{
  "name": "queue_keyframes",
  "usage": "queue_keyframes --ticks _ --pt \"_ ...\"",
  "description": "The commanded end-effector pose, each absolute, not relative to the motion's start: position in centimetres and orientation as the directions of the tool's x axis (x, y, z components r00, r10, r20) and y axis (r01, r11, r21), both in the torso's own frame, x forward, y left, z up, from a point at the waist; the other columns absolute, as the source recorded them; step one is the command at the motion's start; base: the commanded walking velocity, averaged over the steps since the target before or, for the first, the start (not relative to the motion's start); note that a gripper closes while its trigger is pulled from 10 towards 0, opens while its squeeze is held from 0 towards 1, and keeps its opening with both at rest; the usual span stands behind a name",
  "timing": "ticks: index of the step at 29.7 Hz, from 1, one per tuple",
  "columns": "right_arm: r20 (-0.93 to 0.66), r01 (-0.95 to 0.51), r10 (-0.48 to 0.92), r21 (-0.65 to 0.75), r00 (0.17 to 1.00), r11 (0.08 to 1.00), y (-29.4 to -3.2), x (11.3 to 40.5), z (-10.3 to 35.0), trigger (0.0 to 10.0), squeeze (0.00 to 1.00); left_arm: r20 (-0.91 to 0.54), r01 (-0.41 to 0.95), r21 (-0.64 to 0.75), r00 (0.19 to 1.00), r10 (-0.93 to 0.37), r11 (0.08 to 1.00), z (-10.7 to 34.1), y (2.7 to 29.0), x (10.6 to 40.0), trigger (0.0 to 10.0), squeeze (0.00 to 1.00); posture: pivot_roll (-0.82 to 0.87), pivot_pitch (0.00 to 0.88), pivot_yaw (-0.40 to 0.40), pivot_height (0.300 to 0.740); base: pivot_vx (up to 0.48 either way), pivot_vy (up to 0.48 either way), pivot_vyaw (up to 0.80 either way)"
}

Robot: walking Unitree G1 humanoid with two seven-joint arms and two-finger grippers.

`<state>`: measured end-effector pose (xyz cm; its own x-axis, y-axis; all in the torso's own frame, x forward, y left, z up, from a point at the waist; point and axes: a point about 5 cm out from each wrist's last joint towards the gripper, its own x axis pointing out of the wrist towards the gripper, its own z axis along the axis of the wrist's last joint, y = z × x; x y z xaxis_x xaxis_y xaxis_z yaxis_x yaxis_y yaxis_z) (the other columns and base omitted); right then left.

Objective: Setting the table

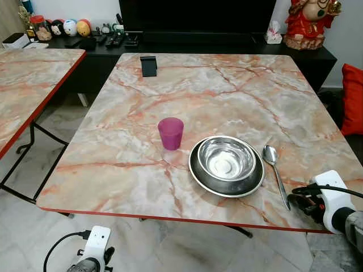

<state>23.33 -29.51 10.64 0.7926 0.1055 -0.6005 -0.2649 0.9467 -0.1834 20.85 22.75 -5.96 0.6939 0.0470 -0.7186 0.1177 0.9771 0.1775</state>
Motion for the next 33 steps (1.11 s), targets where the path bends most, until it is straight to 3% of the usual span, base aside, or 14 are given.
queue_keyframes --ticks 1,15,19,20,24,29,33 --pt "-0.617 -0.284 0.112 -0.188 0.779 0.940 -29.1 23.3 10.3 10.0 0.00 -0.725 0.127 0.187 0.687 0.049 0.974 -6.1 22.8 20.6 10.0 0.00 -0.02 0.049 0.019 0.740 0.000 0.000 0.00" --pt "-0.541 0.035 -0.210 -0.315 0.814 0.948 -33.0 24.1 10.8 10.0 0.00 -0.723 0.126 0.188 0.690 0.051 0.974 -6.0 22.8 20.7 10.0 0.00 -0.02 0.047 0.020 0.740 0.000 0.000 0.00" --pt "-0.388 0.173 -0.300 -0.330 0.871 0.928 -33.7 25.0 12.5 10.0 0.00 -0.722 0.127 0.188 0.691 0.049 0.974 -6.0 22.8 20.7 10.0 0.00 -0.02 0.045 0.022 0.740 0.000 0.000 0.00" --pt "-0.264 0.237 -0.322 -0.308 0.909 0.921 -33.7 25.5 14.0 10.0 0.00 -0.721 0.129 0.189 0.691 0.048 0.974 -6.0 22.8 20.7 10.0 0.00 -0.02 0.045 0.022 0.740 0.000 0.000 0.00" --pt "0.016 0.277 -0.282 -0.249 0.959 0.928 -32.2 26.3 17.3 10.0 0.00 -0.714 0.126 0.197 0.698 0.054 0.972 -6.0 22.9 20.7 10.0 0.00 -0.02 0.041 0.024 0.740 0.000 0.000 0.00" --pt "0.135 0.327 -0.306 -0.175 0.942 0.929 -30.9 26.1 17.6 10.0 0.00 -0.695 0.110 0.211 0.716 0.070 0.971 -5.8 23.1 20.9 10.0 0.00 -0.01 0.021 0.032 0.740 0.000 0.000 0.00" --pt "0.234 0.335 -0.302 -0.118 0.924 0.935 -28.6 24.8 16.6 10.0 0.00 -0.671 0.095 0.228 0.737 0.086 0.969 -5.6 23.3 20.8 10.0 0.00 -0.01 0.000 0.040 0.740 0.000 0.000 0.00"
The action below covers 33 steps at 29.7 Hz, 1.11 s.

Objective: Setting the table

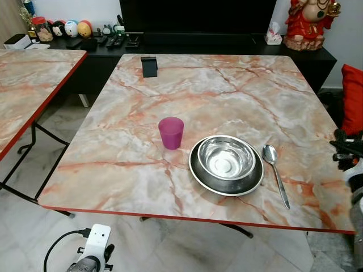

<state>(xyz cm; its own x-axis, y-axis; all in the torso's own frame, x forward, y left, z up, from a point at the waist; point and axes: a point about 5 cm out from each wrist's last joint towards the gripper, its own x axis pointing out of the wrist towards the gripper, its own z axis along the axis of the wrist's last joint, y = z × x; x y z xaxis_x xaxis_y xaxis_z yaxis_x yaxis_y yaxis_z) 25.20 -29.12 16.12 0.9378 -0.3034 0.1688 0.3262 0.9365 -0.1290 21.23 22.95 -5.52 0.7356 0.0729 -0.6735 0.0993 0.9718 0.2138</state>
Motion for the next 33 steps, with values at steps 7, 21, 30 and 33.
queue_keyframes --ticks 7,21,30,33 --pt "0.302 0.338 -0.295 -0.101 0.907 0.936 -26.4 23.0 16.0 10.0 0.00 -0.646 0.070 0.250 0.755 0.112 0.966 -5.3 23.8 21.1 10.0 0.00 -0.02 0.000 0.051 0.740 0.000 0.000 0.00" --pt "0.319 0.297 -0.252 -0.097 0.913 0.950 -25.8 24.5 16.4 10.0 0.00 -0.624 0.024 0.220 0.772 0.122 0.975 -5.0 23.5 21.7 10.0 0.00 -0.01 0.000 0.023 0.740 0.000 0.129 0.00" --pt "0.338 0.278 -0.230 -0.101 0.913 0.955 -25.4 25.1 17.2 10.0 0.00 -0.626 0.007 0.215 0.768 0.133 0.977 -5.1 23.6 21.5 10.0 0.00 -0.02 0.000 0.016 0.740 0.000 0.320 0.00" --pt "0.346 0.266 -0.215 -0.108 0.913 0.958 -25.3 25.4 17.4 10.0 0.00 -0.627 0.002 0.215 0.767 0.136 0.977 -5.1 23.7 21.4 10.0 0.00 -0.01 0.000 0.012 0.740 0.000 0.320 0.00"
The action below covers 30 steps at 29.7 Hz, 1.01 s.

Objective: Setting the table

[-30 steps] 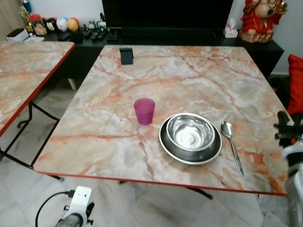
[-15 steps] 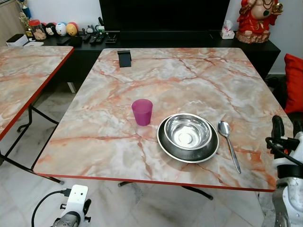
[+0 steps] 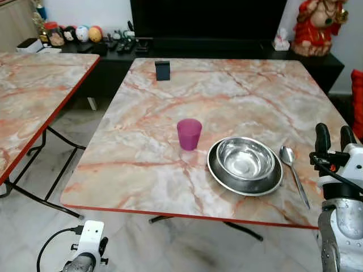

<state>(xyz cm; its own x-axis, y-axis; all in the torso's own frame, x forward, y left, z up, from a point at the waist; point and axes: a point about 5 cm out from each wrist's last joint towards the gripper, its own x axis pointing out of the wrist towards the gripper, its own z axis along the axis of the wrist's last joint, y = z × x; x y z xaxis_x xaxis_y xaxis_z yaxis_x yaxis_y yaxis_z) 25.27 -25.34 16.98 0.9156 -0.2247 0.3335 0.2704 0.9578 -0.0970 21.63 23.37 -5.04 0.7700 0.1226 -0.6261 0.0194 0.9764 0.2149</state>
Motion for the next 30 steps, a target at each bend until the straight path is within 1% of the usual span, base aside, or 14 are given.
queue_keyframes --ticks 1,10,20,24,26,27,30 --pt "0.348 0.263 -0.209 -0.114 0.914 0.958 -25.2 25.5 17.6 10.0 0.00 -0.626 0.000 0.214 0.768 0.137 0.977 -5.1 23.7 21.4 10.0 0.00 -0.01 0.000 0.011 0.740 0.000 0.315 0.00" --pt "0.349 0.259 -0.203 -0.122 0.915 0.958 -25.2 25.5 17.7 10.0 0.00 -0.629 -0.004 0.212 0.765 0.139 0.977 -5.2 23.7 21.2 10.0 0.00 -0.02 0.000 0.009 0.740 0.000 0.318 0.00" --pt "0.337 0.264 -0.214 -0.109 0.917 0.958 -24.8 25.1 17.1 10.0 0.00 -0.642 0.013 0.208 0.756 0.126 0.978 -5.5 23.5 20.9 10.0 0.00 -0.01 0.000 0.025 0.740 0.000 0.319 0.00" --pt "0.349 0.251 -0.197 -0.117 0.916 0.961 -24.6 25.6 17.5 10.0 0.00 -0.638 0.010 0.210 0.759 0.129 0.978 -5.2 23.6 21.3 10.0 0.00 -0.02 0.000 0.023 0.740 0.000 0.317 0.00" --pt "0.354 0.257 -0.201 -0.119 0.913 0.959 -24.8 25.8 17.7 10.0 0.00 -0.638 -0.008 0.204 0.757 0.139 0.979 -5.2 23.6 21.3 10.0 0.00 -0.01 0.000 0.020 0.740 0.000 0.322 0.00" --pt "0.363 0.271 -0.215 -0.112 0.907 0.956 -25.0 25.9 17.9 10.0 0.00 -0.647 -0.041 0.194 0.746 0.159 0.980 -5.4 23.9 21.0 10.0 0.00 -0.01 0.000 0.022 0.740 0.000 0.315 0.00" --pt "0.367 0.259 -0.204 -0.108 0.908 0.960 -24.6 26.1 18.1 10.0 0.00 -0.651 -0.095 0.189 0.733 0.197 0.977 -5.5 24.8 20.4 10.0 0.00 -0.01 0.000 0.020 0.740 0.000 0.320 0.00"
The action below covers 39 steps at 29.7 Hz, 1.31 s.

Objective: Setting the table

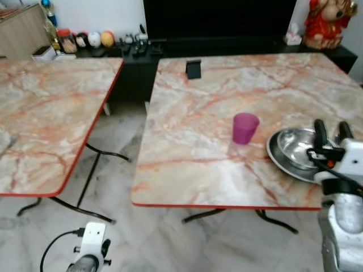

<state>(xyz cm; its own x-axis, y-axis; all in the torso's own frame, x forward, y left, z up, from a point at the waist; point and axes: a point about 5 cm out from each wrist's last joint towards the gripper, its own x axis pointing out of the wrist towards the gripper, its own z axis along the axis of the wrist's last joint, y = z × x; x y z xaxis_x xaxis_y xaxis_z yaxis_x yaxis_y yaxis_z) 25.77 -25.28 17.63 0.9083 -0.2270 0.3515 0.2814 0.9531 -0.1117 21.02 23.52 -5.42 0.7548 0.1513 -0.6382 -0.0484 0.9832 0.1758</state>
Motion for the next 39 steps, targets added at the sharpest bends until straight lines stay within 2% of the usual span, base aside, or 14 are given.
queue_keyframes --ticks 1,10,18,39 --pt "0.365 0.251 -0.198 -0.104 0.910 0.962 -24.4 26.2 18.0 10.0 0.00 -0.661 -0.113 0.194 0.719 0.215 0.974 -5.7 25.2 19.8 10.0 0.00 0.00 0.000 0.015 0.740 0.000 0.322 0.00" --pt "0.367 0.232 -0.169 -0.134 0.915 0.964 -24.0 26.9 18.3 10.0 0.00 -0.682 -0.252 0.181 0.664 0.306 0.951 -6.1 27.1 18.0 10.0 0.00 0.01 0.000 0.003 0.740 0.000 0.321 0.00" --pt "0.367 0.205 -0.145 -0.131 0.919 0.970 -23.5 27.2 18.4 10.0 0.00 -0.681 -0.249 0.171 0.669 0.297 0.953 -6.2 26.6 18.3 10.0 0.00 0.02 0.000 -0.001 0.740 0.000 0.318 0.75" --pt "0.352 0.190 -0.132 -0.135 0.926 0.972 -23.1 27.8 18.2 10.0 0.00 -0.664 -0.246 0.171 0.686 0.296 0.954 -5.6 26.6 19.4 10.0 0.00 0.02 0.000 0.003 0.740 0.000 0.311 0.00"
